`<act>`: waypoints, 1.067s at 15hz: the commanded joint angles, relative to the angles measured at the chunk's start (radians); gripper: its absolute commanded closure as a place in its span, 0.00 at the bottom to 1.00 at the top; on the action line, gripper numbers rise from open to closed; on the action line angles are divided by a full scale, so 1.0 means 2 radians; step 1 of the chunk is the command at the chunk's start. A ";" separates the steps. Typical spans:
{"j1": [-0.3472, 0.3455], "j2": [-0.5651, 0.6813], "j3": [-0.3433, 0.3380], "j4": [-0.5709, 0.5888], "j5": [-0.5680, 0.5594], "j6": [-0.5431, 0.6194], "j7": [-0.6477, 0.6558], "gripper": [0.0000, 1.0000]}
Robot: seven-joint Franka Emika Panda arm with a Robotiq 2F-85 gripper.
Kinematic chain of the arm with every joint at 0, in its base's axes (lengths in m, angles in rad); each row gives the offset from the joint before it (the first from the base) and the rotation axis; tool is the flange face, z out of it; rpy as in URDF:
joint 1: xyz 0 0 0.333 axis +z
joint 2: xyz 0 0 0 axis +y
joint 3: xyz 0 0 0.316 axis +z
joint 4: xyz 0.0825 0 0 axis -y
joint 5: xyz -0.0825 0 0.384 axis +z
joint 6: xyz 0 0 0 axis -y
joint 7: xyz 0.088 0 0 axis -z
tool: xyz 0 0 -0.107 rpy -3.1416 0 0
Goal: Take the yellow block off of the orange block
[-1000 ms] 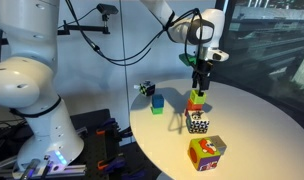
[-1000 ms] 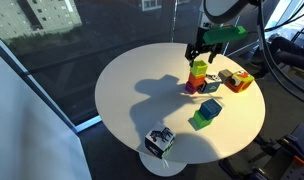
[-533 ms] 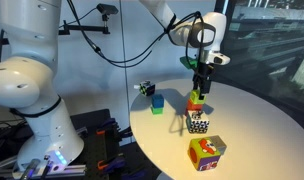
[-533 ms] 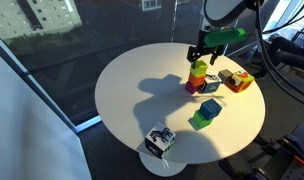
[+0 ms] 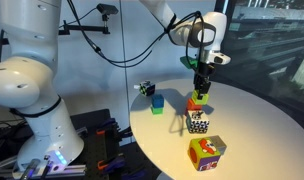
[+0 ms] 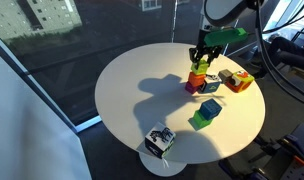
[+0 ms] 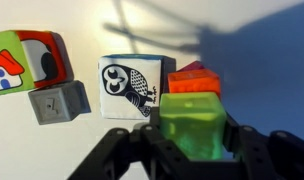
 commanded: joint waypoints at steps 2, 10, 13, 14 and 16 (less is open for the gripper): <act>0.001 -0.022 -0.007 -0.002 0.005 -0.004 0.006 0.69; -0.014 -0.006 -0.027 0.024 0.007 -0.002 0.018 0.69; -0.018 0.004 -0.033 0.031 0.009 0.003 0.022 0.69; -0.019 0.008 -0.034 0.033 0.008 0.008 0.024 0.69; -0.020 0.016 -0.038 0.037 0.006 0.016 0.031 0.69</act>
